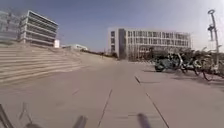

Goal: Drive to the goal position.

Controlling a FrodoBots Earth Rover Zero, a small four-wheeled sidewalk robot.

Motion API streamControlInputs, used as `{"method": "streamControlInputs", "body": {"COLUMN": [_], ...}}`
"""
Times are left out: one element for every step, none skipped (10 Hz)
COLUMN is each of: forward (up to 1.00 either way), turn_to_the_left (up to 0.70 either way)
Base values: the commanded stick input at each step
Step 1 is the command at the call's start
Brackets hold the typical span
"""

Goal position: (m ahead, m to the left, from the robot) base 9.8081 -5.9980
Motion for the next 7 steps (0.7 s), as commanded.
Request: {"method": "streamControlInputs", "body": {"forward": [1.0, 1.0, 1.0, 1.0, 1.0, 1.0, 1.0], "turn_to_the_left": [0.0, 0.0, 0.0, 0.0, 0.0, 0.0, 0.0]}}
